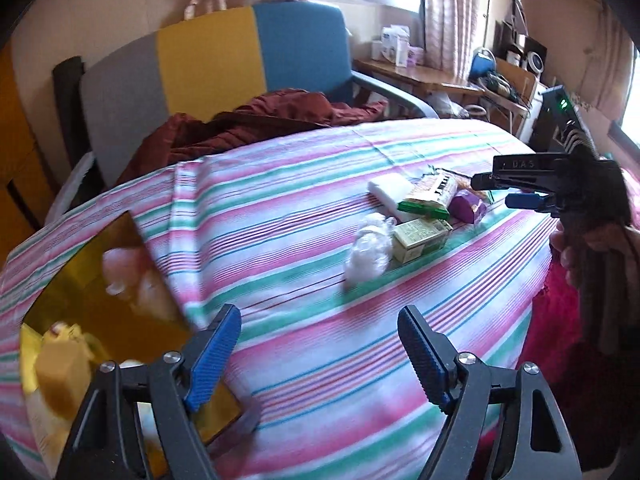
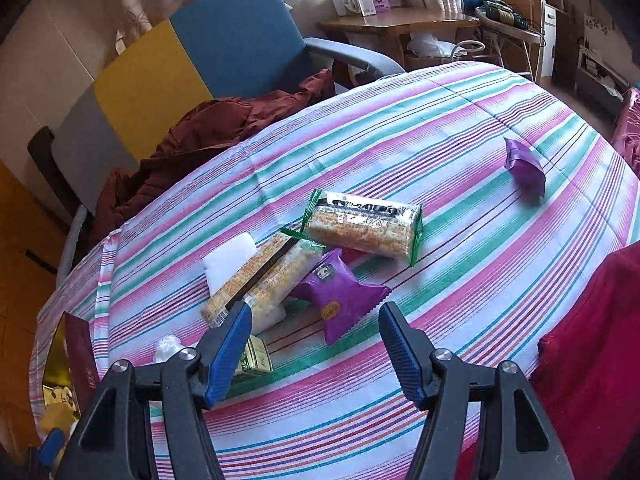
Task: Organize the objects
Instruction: 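Grasp a wrapped cotton ball with the left gripper while the right grasps the small green-white box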
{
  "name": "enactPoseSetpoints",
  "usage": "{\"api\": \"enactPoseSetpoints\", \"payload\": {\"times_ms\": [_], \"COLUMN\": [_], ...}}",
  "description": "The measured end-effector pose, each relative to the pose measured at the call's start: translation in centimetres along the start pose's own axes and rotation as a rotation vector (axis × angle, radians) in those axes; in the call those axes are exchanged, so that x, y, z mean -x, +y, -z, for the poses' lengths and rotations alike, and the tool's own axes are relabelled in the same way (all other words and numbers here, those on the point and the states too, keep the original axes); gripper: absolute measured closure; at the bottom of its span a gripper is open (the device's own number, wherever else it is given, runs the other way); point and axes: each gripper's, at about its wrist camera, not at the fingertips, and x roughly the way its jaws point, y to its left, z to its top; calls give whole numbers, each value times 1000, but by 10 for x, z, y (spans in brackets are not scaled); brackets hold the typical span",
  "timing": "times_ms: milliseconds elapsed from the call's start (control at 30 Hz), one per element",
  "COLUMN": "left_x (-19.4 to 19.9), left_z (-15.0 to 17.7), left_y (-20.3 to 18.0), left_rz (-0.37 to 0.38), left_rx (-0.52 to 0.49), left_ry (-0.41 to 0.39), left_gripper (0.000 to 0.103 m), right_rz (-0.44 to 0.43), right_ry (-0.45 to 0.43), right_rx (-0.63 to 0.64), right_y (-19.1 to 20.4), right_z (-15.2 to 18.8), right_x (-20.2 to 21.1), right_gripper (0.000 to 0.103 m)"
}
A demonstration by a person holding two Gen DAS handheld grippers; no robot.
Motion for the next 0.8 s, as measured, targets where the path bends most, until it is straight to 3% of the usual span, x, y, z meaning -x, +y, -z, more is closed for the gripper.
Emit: {"api": "enactPoseSetpoints", "payload": {"times_ms": [267,633,667,733,800], "left_x": [-58,-113,-117,-125,-132], "left_z": [-21,-44,-44,-44,-38], "left_y": [-13,-17,-17,-15,-13], "left_rz": [25,58,67,92,102], "left_rx": [1,2,6,13,28], "left_ry": [72,112,117,142,173], "left_gripper": [25,27,29,55,68], "right_rz": [-18,-41,-38,-42,-64], "right_ry": [34,132,135,143,149], "right_rx": [-1,130,132,131,136], "right_y": [-1,27,27,26,29], "right_z": [2,12,13,11,12], "right_x": [-6,-31,-32,-36,-38], "right_gripper": [36,36,36,36,36]}}
